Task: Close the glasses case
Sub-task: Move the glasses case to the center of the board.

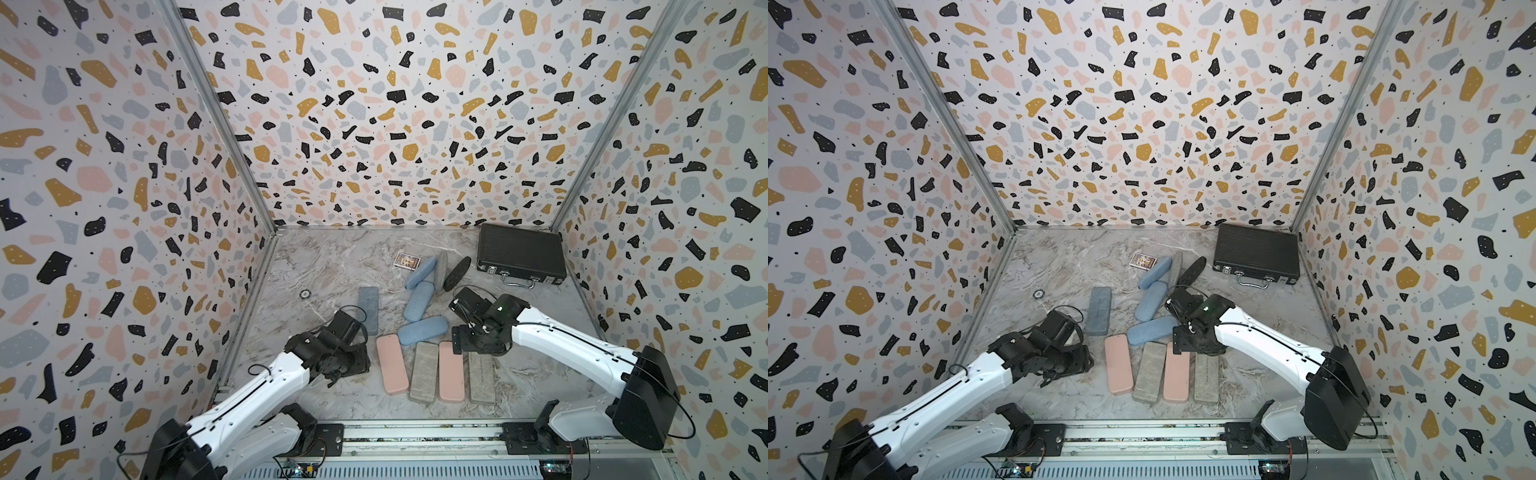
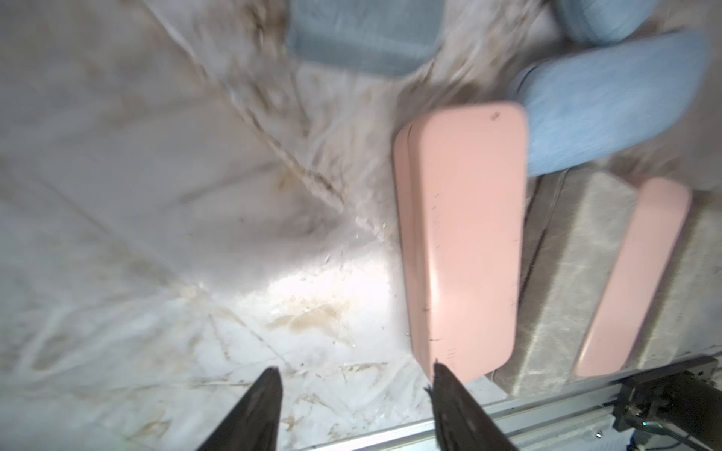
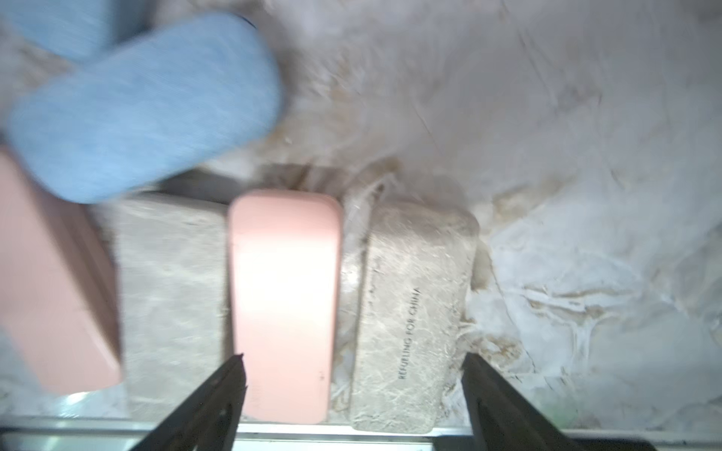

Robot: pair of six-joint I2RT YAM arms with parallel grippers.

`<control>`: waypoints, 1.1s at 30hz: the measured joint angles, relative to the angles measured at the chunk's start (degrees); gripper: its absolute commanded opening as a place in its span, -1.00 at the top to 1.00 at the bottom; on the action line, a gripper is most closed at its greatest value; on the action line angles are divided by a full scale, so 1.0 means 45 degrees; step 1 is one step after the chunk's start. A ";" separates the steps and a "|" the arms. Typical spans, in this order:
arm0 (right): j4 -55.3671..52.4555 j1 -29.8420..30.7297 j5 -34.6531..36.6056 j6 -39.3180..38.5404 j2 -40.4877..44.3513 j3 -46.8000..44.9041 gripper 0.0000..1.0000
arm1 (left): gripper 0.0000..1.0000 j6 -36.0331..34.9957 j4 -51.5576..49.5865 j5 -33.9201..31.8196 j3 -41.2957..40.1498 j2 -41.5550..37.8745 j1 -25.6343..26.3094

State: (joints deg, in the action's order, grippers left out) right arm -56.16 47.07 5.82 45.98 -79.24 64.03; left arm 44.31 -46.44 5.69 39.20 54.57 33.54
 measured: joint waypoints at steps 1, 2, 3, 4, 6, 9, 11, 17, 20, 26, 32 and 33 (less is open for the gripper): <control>-0.0058 0.0005 0.0019 -0.0287 -0.0073 0.0515 -0.78 | -0.64 -0.0141 -0.0248 -0.0146 0.0491 -0.0219 -0.0287; -0.0102 0.0015 0.0078 -0.0583 -0.0204 0.1059 -0.78 | -0.68 -0.0364 -0.0418 -0.0199 0.0996 -0.0204 -0.0661; -0.0107 0.0015 0.0131 -0.0801 -0.0345 0.1433 -0.79 | -0.71 -0.0510 -0.0525 -0.0204 0.1404 -0.0083 -0.0957; -0.0117 0.0024 0.0204 -0.1010 -0.0549 0.1807 -0.79 | -0.74 -0.0758 -0.0593 -0.0180 0.1846 0.0233 -0.1243; -0.0151 0.0024 0.0306 -0.1355 -0.0986 0.2322 -0.80 | -0.77 -0.1234 -0.0709 -0.0160 0.2667 0.1409 -0.1627; -0.0199 0.0019 0.0379 -0.1763 -0.1530 0.2647 -0.82 | -0.83 -0.1948 -0.0680 -0.0146 0.3823 0.4138 -0.1778; -0.0253 -0.0024 0.0418 -0.1996 -0.1690 0.2652 -0.82 | -0.86 -0.2356 -0.0505 -0.0146 0.4376 0.6008 -0.1875; -0.0257 -0.0578 0.0287 -0.2463 -0.1287 0.2361 -0.83 | -0.92 -0.3050 -0.0340 -0.0160 0.5955 0.9384 -0.2545; -0.0257 -0.1088 0.0053 -0.2662 -0.0661 0.1792 -0.83 | -0.91 -0.3283 -0.0262 -0.0160 0.6897 1.0443 -0.2856; -0.0277 -0.1855 -0.0350 -0.3113 -0.0238 0.1457 -0.83 | -0.70 -0.3570 -0.0039 -0.0015 0.8228 1.2177 -0.2948; -0.0277 -0.2307 -0.0753 -0.3502 -0.0389 0.1443 -0.83 | -0.10 -0.3701 -0.0112 0.0092 0.8966 1.3182 -0.2948; -0.0277 -0.2341 -0.0806 -0.3555 -0.0466 0.1452 -0.83 | -0.05 -0.3696 -0.0102 0.0097 0.9049 1.3240 -0.2968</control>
State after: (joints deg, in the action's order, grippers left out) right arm -57.41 36.53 2.20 29.98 -81.34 70.57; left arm 27.68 -46.89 6.13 79.92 114.15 20.18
